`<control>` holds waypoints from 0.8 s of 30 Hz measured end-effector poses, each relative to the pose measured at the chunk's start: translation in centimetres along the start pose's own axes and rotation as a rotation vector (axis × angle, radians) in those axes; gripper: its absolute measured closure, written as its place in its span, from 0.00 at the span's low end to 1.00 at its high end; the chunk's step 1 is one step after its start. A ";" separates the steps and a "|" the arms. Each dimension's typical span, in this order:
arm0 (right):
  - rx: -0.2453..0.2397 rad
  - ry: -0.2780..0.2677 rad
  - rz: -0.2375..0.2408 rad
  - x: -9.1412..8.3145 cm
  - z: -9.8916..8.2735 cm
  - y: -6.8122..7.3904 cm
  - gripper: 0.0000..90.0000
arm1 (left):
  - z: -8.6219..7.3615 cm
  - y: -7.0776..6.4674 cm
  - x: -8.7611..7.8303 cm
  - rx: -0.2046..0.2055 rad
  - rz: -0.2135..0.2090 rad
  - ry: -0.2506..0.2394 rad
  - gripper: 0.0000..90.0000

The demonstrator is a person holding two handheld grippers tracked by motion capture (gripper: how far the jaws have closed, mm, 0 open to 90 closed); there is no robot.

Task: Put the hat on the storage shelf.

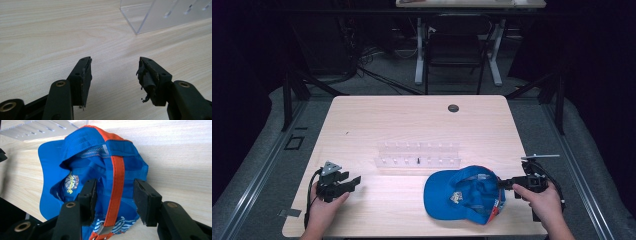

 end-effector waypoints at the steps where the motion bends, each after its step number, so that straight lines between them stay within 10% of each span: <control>1: 0.000 0.000 0.000 0.0 0.0 0.0 0.61 | 0.0 0.0 0.0 0.000 0.000 0.000 0.49; 24: 0.041 0.051 0.106 1.8 -0.2 0.0 0.76 | -0.1 -0.1 0.2 0.004 0.001 0.005 0.49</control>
Point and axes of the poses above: each handheld gripper's, and its own axes: x roughly forward along the jaws, z roughly out of its top, y roughly to its left, the point moved 2 cm from there along x, roughly forward along the jaws, and after that the axes turned 3 degrees about y, right-handed, at the moved point
